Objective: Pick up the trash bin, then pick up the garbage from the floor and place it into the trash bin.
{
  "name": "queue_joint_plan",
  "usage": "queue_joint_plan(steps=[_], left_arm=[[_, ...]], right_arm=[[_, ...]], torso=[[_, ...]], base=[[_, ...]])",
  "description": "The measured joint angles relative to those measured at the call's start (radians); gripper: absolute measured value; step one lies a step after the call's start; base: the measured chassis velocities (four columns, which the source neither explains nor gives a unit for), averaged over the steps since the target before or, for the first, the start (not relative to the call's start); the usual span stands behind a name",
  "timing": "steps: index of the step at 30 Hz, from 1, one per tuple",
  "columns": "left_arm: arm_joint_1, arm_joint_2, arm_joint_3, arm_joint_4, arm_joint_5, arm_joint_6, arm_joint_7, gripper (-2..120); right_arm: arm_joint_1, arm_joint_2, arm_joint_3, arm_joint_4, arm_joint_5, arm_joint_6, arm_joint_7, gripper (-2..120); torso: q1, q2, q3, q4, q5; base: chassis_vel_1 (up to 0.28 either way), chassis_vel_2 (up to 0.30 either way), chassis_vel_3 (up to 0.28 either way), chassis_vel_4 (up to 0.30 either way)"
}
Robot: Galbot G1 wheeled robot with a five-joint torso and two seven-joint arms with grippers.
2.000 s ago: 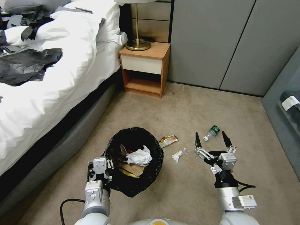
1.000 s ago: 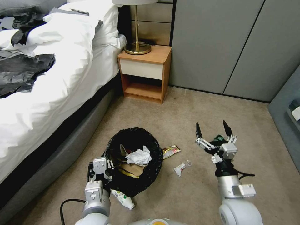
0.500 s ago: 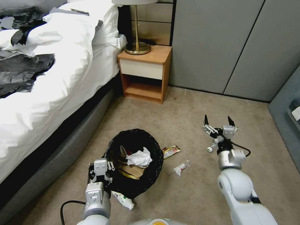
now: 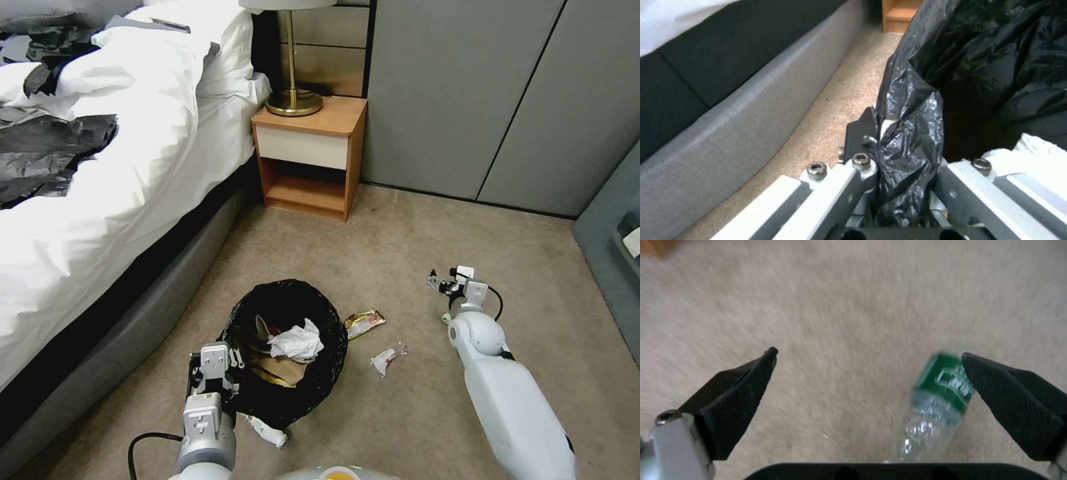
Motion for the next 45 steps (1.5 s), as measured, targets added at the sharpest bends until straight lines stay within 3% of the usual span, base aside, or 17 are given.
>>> queue_joint_plan(steps=[7,15,19,33,45], left_arm=[[0.001,-0.002,0.001,0.005,0.002,0.002,0.0,3],[0.009,-0.008,-0.001,0.015,0.009,0.003,0.0,3],[0.015,-0.012,0.003,0.021,0.018,0.002,0.0,3],[0.02,-0.011,0.008,0.021,0.022,-0.002,0.0,3],[0.024,-0.014,0.011,0.016,0.027,-0.007,-0.001,3]], right_arm=[[0.148,0.011,-0.006,-0.255,-0.08,0.032,-0.029,100],[0.317,0.014,0.005,-0.645,-0.144,0.163,-0.117,100],[0.335,0.005,0.021,-0.694,-0.151,0.178,-0.135,100],[0.284,0.0,0.036,-0.643,-0.154,0.176,-0.135,100],[0.298,0.012,0.059,-0.704,-0.18,0.191,-0.176,98]], torso=[[0.0,0.0,0.0,0.0004,-0.0001],[0.0,0.0,0.0,0.0002,-0.0001],[0.0,0.0,0.0,0.0001,-0.0003],[0.0,0.0,0.0,0.0001,0.0],[0.0,0.0,0.0,0.0001,-0.0001]], base=[[0.0,0.0,0.0,0.0],[0.0,0.0,0.0,0.0],[0.0,0.0,0.0,0.0],[0.0,0.0,0.0,0.0],[0.0,0.0,0.0,0.0]])
